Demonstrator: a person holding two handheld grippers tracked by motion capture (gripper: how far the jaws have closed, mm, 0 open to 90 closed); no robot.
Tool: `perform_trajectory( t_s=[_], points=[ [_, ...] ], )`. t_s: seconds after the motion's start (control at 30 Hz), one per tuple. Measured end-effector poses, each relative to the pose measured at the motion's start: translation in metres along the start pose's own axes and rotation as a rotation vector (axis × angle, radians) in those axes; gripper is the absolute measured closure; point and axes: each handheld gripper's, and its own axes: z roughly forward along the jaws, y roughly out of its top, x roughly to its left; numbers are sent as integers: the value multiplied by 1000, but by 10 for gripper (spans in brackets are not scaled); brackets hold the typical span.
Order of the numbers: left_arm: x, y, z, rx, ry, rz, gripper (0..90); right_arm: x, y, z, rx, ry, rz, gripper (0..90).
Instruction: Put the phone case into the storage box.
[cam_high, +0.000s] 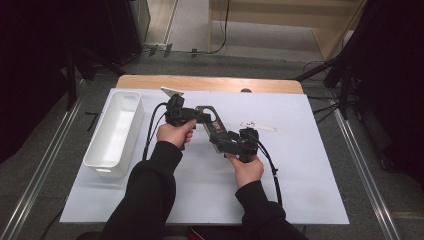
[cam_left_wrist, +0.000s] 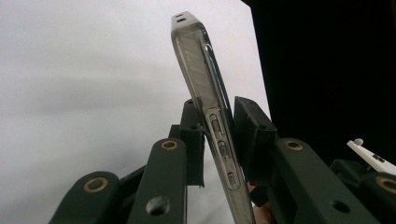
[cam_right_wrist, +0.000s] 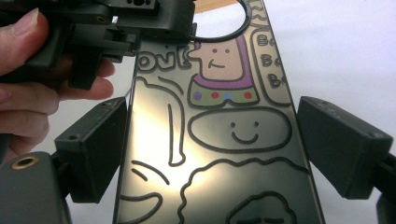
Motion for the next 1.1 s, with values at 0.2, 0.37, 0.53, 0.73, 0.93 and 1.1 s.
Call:
perform_trajectory(
  t_s=[0.2,0.37,0.53,0.73,0.93,1.1],
  points=[
    [2,0,0,-3,-17,-20,746,0,0,1,0,-2,-4,107],
    [3,1,0,-8,-30,-32,754,0,0,2,2,-2,-1,107],
    [4,1,0,-10,-39,-36,760,1,-1,2,2,-7,-5,107],
    [5,1,0,-8,-57,-44,775,1,-1,3,2,-7,-12,107],
    [5,1,0,-13,-71,-55,780,0,-1,4,6,-4,-8,106],
    [6,1,1,-9,-74,-62,791,0,-2,5,20,0,-1,106]
  ],
)
